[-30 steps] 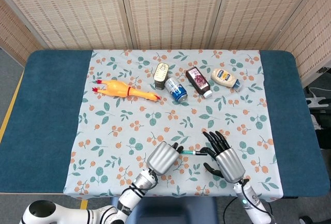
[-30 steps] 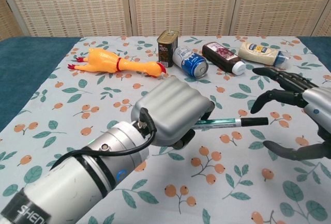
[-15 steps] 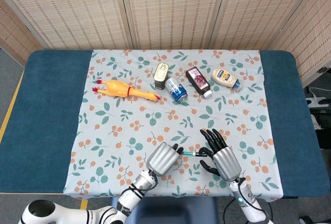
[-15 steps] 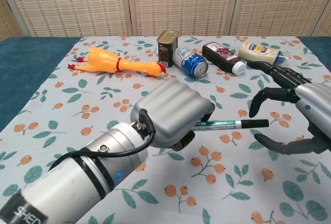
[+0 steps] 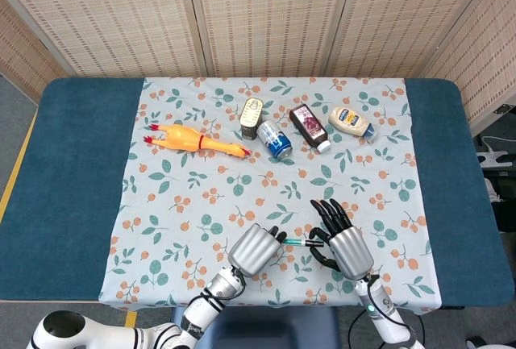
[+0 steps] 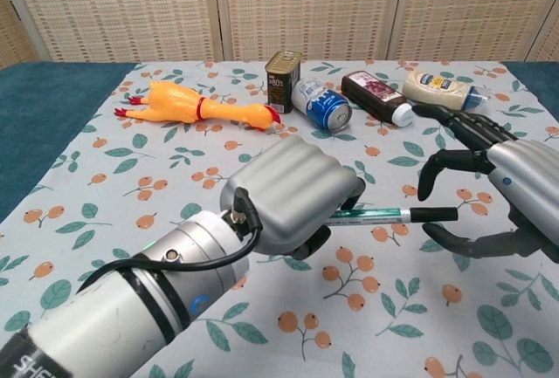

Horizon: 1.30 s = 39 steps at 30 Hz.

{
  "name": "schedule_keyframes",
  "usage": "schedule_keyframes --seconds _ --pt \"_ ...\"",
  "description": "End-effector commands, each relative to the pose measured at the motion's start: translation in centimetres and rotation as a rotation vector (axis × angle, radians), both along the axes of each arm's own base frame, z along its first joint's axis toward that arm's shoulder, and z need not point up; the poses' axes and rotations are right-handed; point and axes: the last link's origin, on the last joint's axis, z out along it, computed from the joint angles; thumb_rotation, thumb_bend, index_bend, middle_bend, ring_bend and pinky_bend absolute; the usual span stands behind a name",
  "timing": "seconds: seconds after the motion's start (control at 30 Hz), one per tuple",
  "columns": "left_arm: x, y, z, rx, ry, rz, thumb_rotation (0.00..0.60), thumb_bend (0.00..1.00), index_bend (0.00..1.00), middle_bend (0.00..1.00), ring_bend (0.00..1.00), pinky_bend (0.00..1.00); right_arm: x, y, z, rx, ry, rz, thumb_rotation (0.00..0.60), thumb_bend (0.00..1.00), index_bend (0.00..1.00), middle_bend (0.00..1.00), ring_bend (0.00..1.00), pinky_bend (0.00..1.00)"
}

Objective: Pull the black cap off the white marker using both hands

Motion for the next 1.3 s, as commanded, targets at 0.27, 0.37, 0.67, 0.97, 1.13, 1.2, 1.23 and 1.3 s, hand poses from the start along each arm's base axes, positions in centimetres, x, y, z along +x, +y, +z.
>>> schedule_keyframes --seconds 0.27,0.37,0.67,0.97,1.13,1.2,1.23,1.3 --pt "-0.2 0.2 0.1 -0.002 -0.002 0.006 0.6 0.44 0.71 0.86 0.98 1.0 0.1 0.0 -0.4 0.014 0.003 0.0 0.6 0.24 0.56 0.01 0.0 0.0" --pt "-0.2 0.3 0.2 -0.002 -0.003 0.006 0.6 0.43 0.71 0.85 0.98 1.0 0.2 0.0 -0.4 0.014 0.0 -0.001 0.6 0.24 0.57 0.01 0.0 0.0" --pt "-0.3 0.5 0.4 0.001 -0.009 0.01 0.6 0.43 0.71 0.85 0.98 1.0 0.1 0.3 0.1 -0.001 -0.024 0.006 0.6 0.25 0.62 0.03 0.0 0.0" --pt "-0.7 1.5 1.1 0.036 0.002 0.004 0.6 0.44 0.71 0.85 0.98 1.0 -0.7 1.6 2.8 -0.061 -0.01 0.014 0.6 0.25 0.63 0.03 0.0 0.0" --pt "-2.0 2.5 1.3 0.052 0.024 0.028 0.6 0.43 0.71 0.85 0.98 1.0 -2.0 1.0 4.2 -0.096 0.053 -0.038 0.6 0.25 0.63 0.03 0.0 0.0" --pt "-2.9 3.1 1.1 0.059 0.048 0.045 0.6 0.44 0.7 0.85 0.98 1.0 -2.5 0.5 4.6 -0.103 0.081 -0.061 0.6 0.25 0.63 0.03 0.0 0.0" --pt "-3.3 3.4 0.9 0.061 0.062 0.052 0.6 0.43 0.7 0.84 0.98 1.0 -2.7 0.2 4.6 -0.102 0.095 -0.071 0.6 0.25 0.63 0.03 0.0 0.0" --pt "-4.3 4.1 0.5 0.064 0.097 0.07 0.6 0.43 0.68 0.83 0.98 1.0 -3.2 -0.5 4.3 -0.087 0.128 -0.096 0.6 0.25 0.63 0.03 0.0 0.0"
